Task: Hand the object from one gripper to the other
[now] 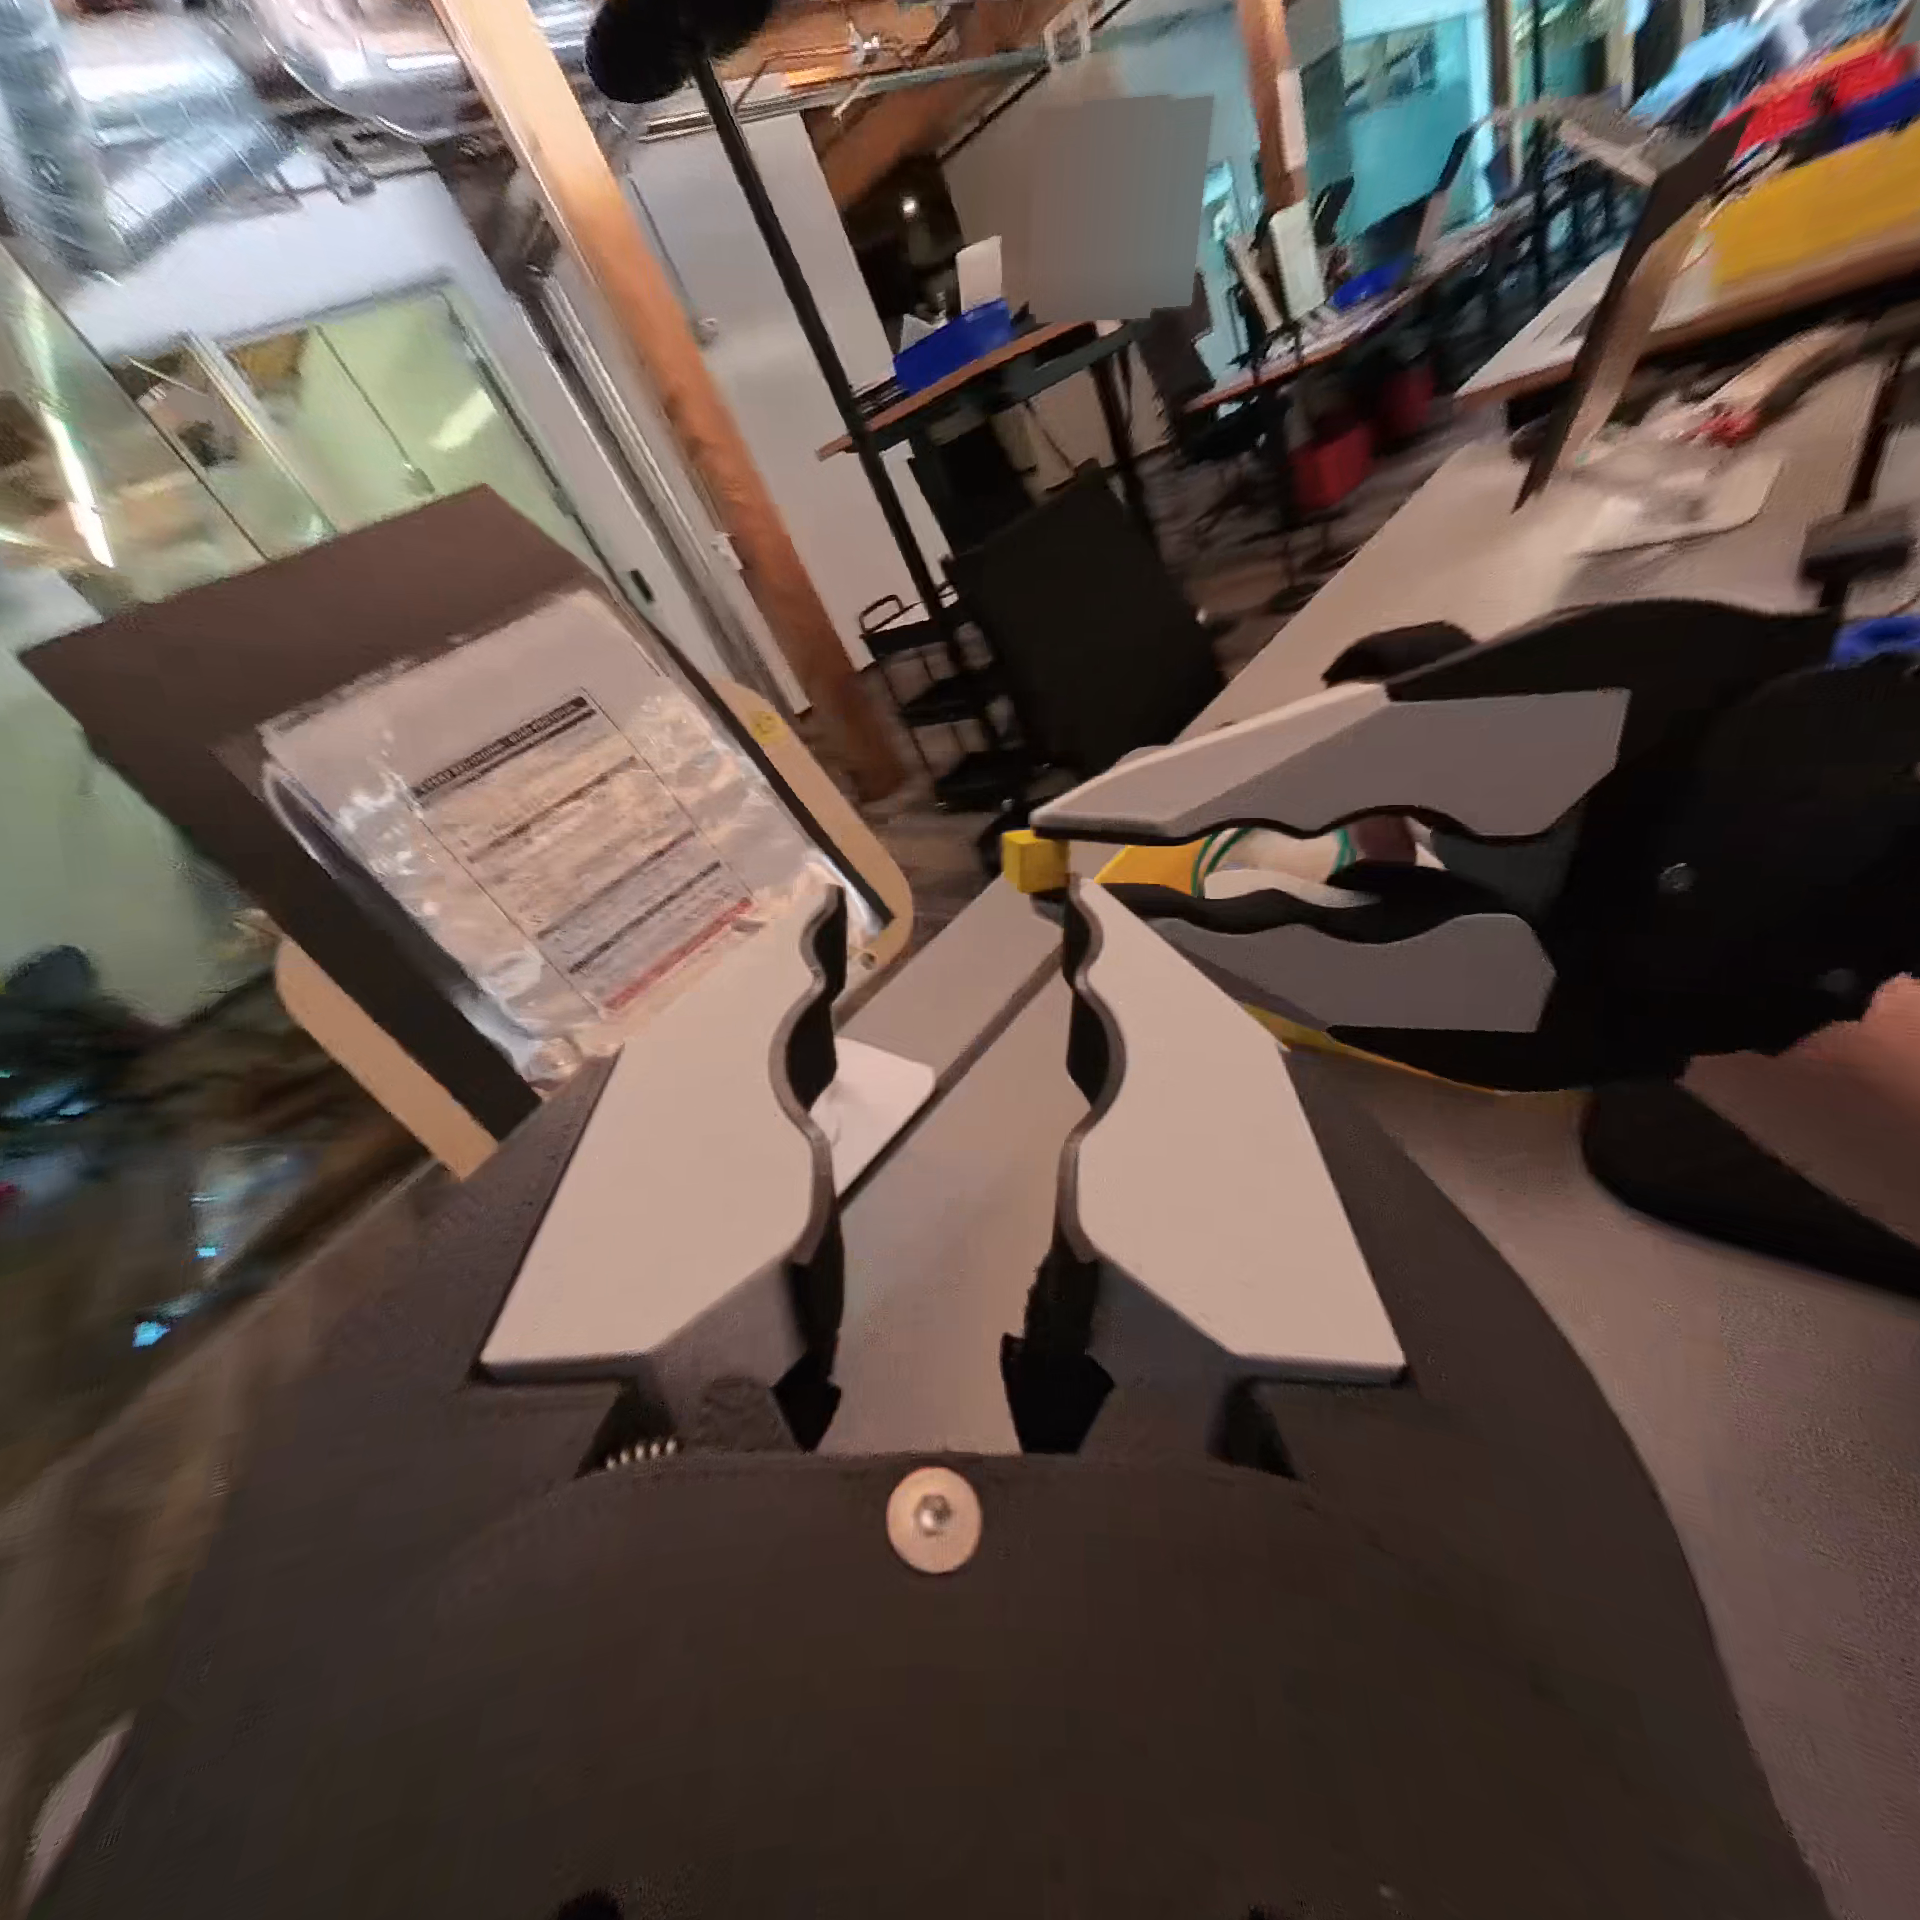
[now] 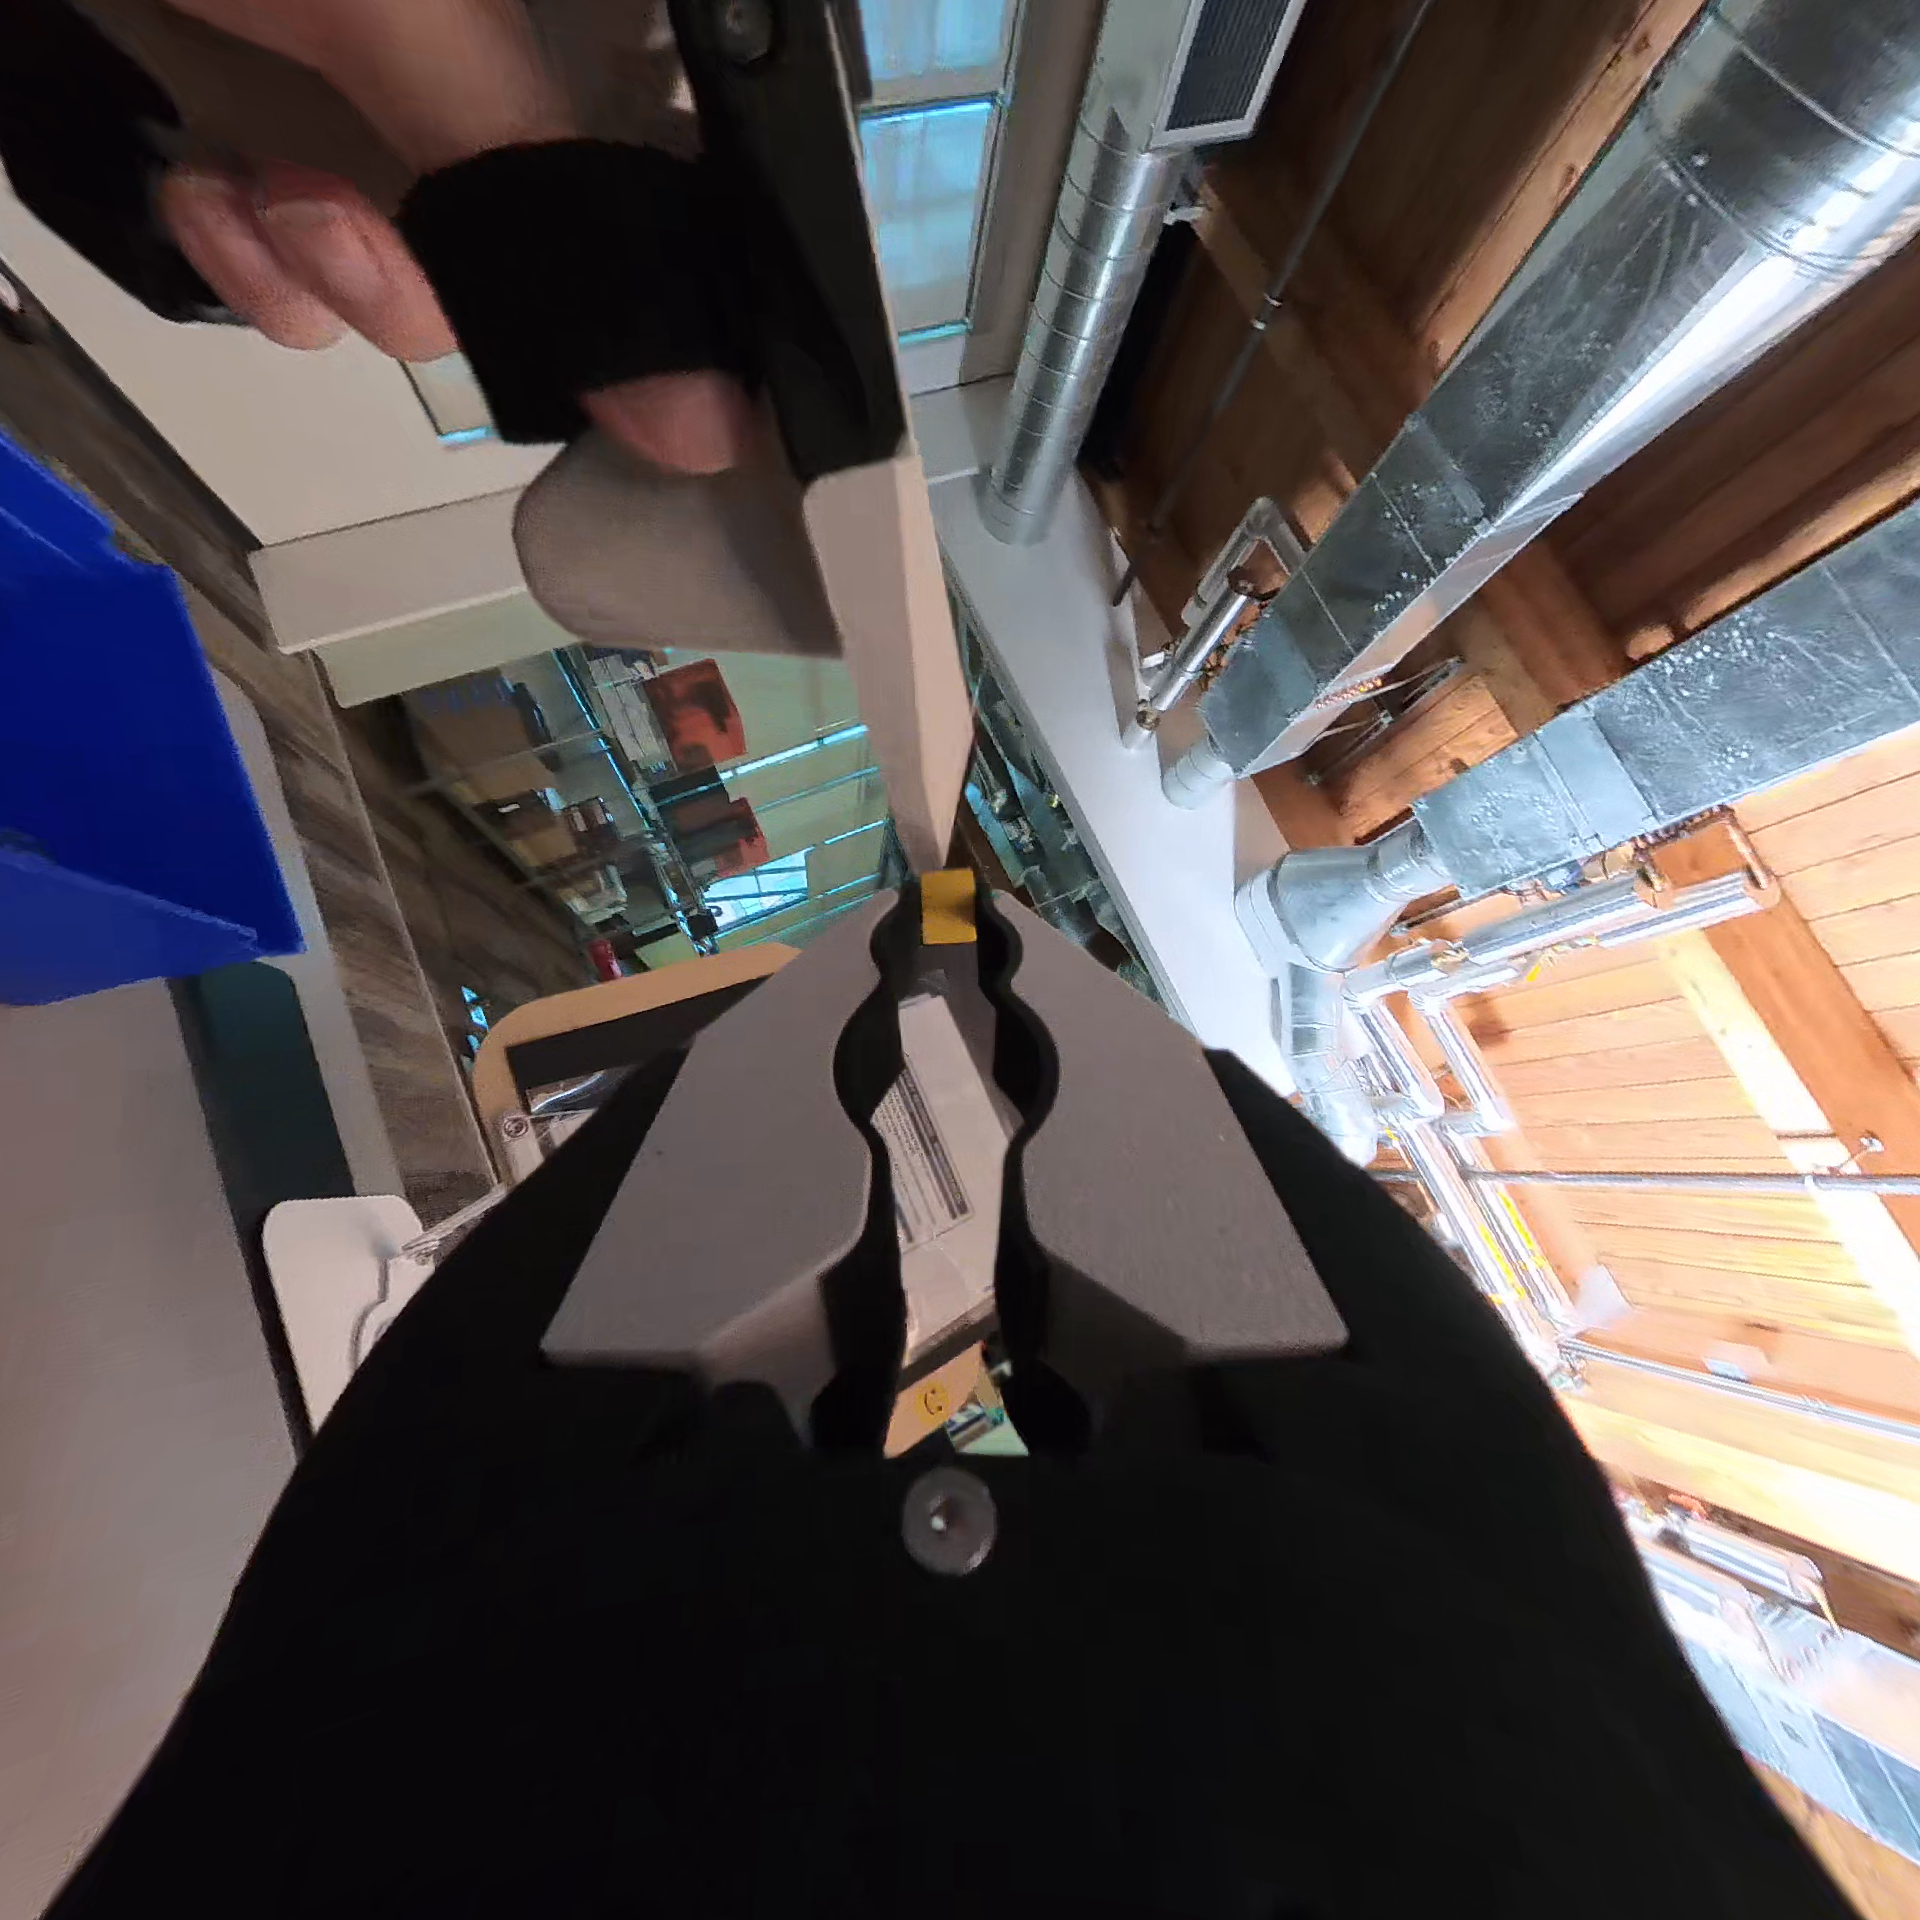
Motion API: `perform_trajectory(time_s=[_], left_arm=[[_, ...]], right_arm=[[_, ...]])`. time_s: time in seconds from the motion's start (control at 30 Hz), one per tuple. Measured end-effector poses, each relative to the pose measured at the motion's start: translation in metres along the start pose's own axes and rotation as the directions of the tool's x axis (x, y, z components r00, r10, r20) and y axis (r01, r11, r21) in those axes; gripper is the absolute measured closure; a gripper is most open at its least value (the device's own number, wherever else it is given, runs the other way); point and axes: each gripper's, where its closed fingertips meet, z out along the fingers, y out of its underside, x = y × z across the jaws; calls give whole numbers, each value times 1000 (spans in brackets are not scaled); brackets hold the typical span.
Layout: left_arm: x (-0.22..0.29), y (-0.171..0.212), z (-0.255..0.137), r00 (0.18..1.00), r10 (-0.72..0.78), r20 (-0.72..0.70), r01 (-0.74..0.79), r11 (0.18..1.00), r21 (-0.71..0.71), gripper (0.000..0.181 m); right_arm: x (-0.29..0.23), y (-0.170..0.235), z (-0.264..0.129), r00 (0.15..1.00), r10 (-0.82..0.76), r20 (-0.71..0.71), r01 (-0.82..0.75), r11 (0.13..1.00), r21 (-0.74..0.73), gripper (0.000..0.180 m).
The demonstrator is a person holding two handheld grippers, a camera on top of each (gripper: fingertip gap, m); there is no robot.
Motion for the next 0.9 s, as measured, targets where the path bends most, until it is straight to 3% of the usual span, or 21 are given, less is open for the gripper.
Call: perform_trajectory(time_s=[0.13,0.37,0.67,0.9], left_arm=[[11,-10,-3,996,69,51,-70,998,11,158],[20,-12,-5,997,66,28,-66,998,-5,149],[29,-10,-4,993,119,-12,-119,993,-13,168],[20,-18,-14,995,103,-8,-102,994,44,172]], right_arm=[[9,-4,-1,999,-6,-37,5,1000,-28,171],[8,-16,-5,998,-55,-30,55,999,1,171],[6,-16,-7,992,-117,-39,117,993,20,171],[13,-25,-15,1000,-5,-30,9,992,129,170]])
